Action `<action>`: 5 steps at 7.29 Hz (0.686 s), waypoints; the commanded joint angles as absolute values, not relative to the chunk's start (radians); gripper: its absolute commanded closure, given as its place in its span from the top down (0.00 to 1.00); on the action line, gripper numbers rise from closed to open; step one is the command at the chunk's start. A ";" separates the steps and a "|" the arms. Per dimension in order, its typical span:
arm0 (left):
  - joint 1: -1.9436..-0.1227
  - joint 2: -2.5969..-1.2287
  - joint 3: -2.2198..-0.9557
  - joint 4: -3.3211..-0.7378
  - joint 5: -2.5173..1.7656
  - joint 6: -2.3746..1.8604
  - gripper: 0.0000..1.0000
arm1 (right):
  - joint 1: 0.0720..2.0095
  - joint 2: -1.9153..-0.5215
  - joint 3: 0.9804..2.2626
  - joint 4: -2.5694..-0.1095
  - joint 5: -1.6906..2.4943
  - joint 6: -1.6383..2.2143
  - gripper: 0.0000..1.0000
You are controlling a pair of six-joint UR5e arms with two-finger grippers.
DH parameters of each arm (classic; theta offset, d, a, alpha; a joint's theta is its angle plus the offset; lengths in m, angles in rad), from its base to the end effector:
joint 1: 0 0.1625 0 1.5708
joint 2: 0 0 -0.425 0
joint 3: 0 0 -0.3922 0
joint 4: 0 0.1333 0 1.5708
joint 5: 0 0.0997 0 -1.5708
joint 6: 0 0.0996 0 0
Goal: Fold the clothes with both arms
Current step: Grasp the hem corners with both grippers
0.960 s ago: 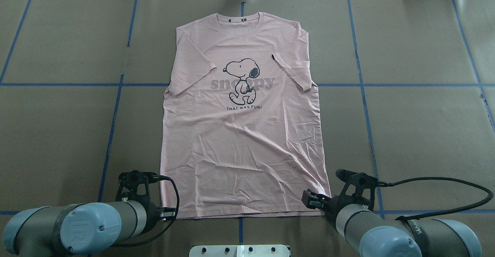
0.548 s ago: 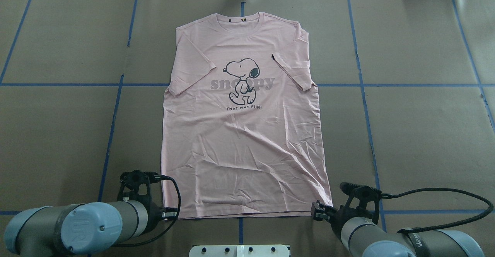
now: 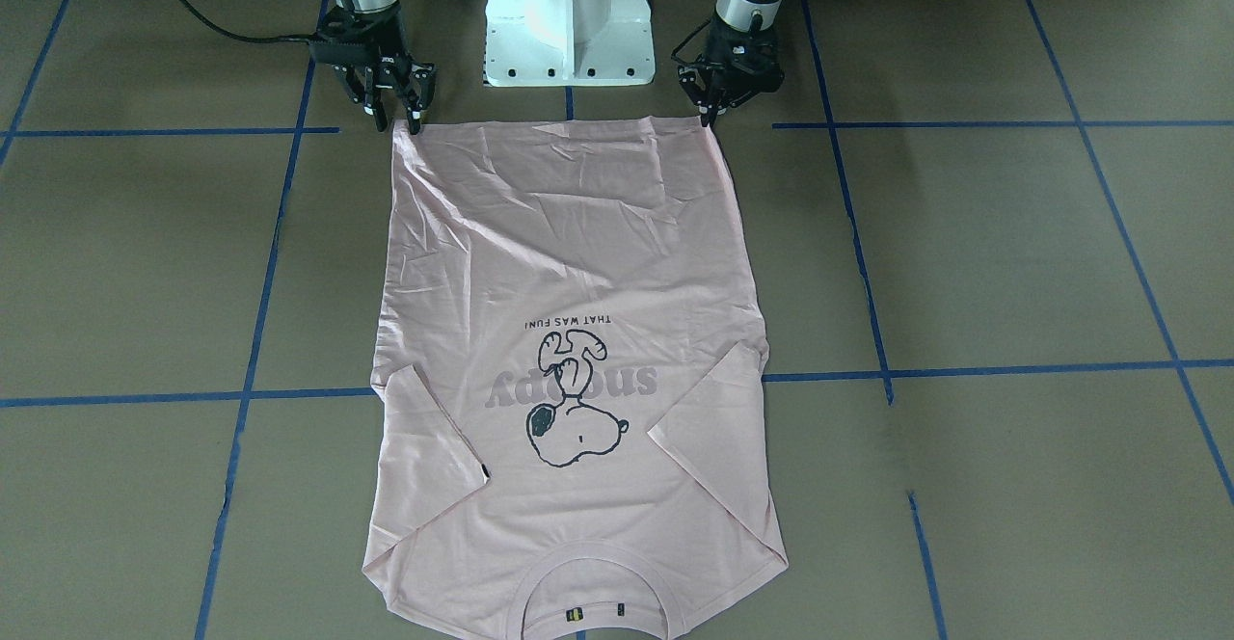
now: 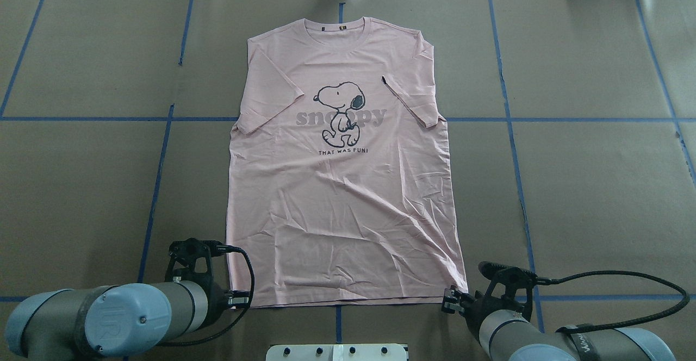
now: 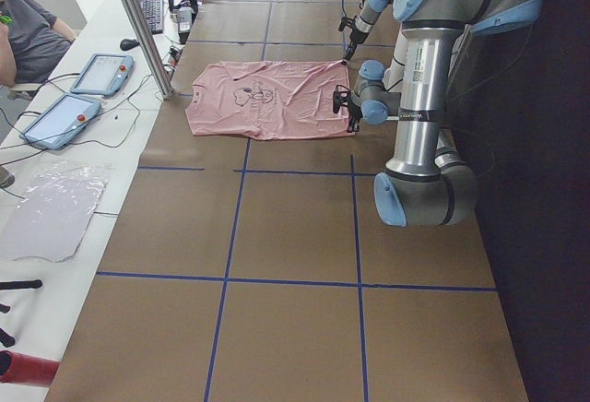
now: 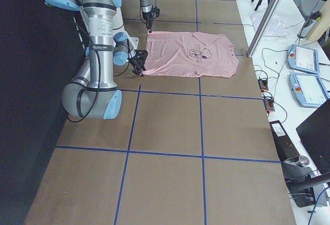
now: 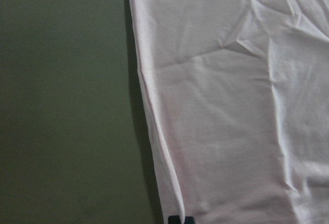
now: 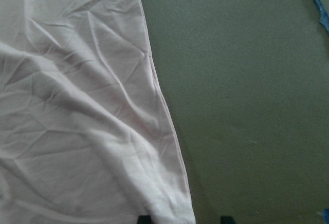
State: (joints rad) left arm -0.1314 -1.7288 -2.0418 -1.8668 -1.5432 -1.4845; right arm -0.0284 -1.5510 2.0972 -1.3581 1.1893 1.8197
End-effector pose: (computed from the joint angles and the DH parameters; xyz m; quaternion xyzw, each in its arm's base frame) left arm 0.5012 -0.2035 0.3318 0.0607 0.4422 -0.0263 0.8945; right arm -0.4841 -0.1567 0.3822 0.1242 -0.3845 0.1701 0.8988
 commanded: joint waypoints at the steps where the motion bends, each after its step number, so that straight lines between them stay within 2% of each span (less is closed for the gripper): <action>1: -0.132 -1.729 -2.048 -1.867 -1.543 -1.482 0.00 | -0.031 -1.548 2.088 -1.358 1.189 1.822 0.56; 2: -0.132 -1.729 -2.048 -1.867 -1.543 -1.480 0.00 | -0.031 -1.546 2.089 -1.356 1.189 1.824 0.48; 3: -0.132 -1.729 -2.048 -1.867 -1.543 -1.482 0.00 | -0.031 -1.543 2.088 -1.355 1.187 1.865 0.13; 4: -0.132 -1.729 -2.049 -1.867 -1.543 -1.480 0.00 | -0.034 -1.545 2.089 -1.355 1.169 1.897 0.00; 5: -0.132 -1.729 -2.060 -1.867 -1.545 -1.480 0.00 | -0.034 -1.543 2.092 -1.355 1.161 1.898 0.00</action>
